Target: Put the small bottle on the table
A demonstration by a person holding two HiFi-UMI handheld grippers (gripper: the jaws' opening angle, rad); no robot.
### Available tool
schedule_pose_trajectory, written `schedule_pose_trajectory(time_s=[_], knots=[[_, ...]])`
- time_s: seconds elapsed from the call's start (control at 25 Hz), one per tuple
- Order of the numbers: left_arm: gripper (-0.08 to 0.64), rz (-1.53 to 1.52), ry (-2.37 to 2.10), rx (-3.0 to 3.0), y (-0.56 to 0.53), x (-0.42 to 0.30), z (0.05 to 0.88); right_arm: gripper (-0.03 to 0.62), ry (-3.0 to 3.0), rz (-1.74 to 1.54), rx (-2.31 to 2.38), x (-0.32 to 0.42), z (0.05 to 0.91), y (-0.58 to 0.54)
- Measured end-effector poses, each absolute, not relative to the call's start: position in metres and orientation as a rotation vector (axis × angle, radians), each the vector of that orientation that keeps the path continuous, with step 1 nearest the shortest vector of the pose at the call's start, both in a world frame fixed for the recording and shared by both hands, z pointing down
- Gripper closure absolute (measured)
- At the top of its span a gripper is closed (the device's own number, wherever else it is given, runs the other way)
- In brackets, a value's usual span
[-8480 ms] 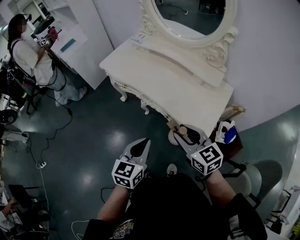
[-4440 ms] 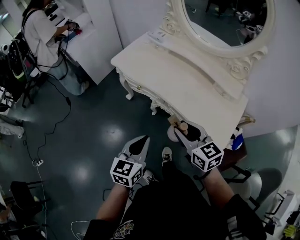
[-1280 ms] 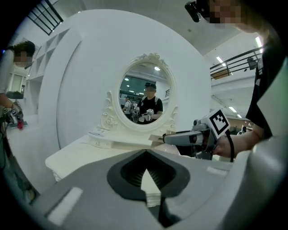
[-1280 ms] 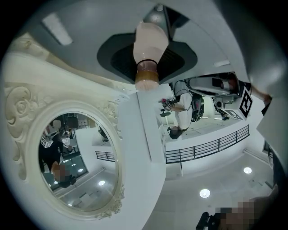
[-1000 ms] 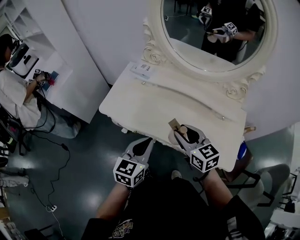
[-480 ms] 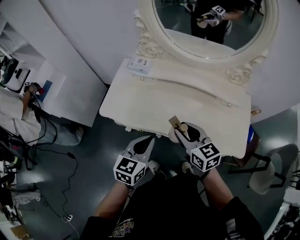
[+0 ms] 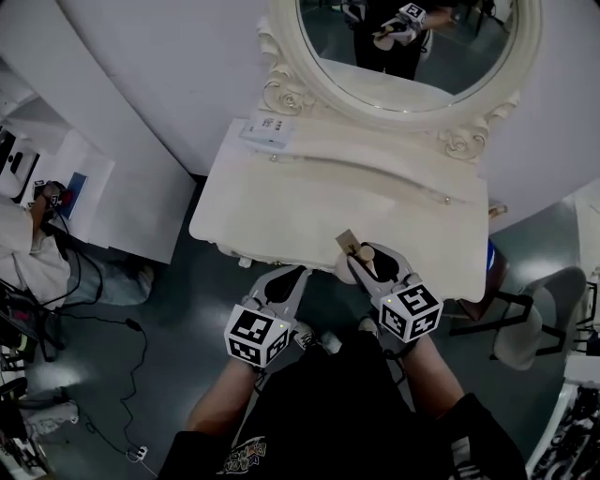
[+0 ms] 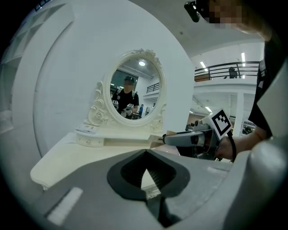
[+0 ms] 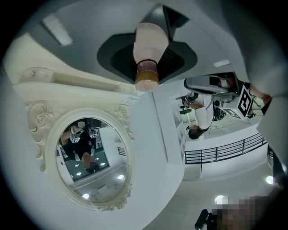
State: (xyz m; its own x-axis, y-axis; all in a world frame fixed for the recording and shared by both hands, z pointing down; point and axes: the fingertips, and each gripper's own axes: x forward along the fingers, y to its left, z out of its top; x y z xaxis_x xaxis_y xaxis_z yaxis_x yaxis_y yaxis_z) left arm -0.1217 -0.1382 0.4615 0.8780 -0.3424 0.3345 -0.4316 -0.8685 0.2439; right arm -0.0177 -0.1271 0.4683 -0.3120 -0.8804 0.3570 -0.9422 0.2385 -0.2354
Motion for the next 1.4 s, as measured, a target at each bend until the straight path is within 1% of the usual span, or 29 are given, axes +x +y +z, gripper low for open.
schedule_pose_trajectory(time_s=[0.68, 1.4], knots=[[0.560, 0.364, -0.630, 2.738, -0.161, -0.117, 0.451, 0.426, -2.371, 0.560, 1.699, -0.007, 0.456, -0.163], [0.560, 0.331, -0.799, 2.669, -0.231, -0.073, 0.453, 0.426, -2.439, 0.559, 1.542, 0.037, 0.462, -0.250]])
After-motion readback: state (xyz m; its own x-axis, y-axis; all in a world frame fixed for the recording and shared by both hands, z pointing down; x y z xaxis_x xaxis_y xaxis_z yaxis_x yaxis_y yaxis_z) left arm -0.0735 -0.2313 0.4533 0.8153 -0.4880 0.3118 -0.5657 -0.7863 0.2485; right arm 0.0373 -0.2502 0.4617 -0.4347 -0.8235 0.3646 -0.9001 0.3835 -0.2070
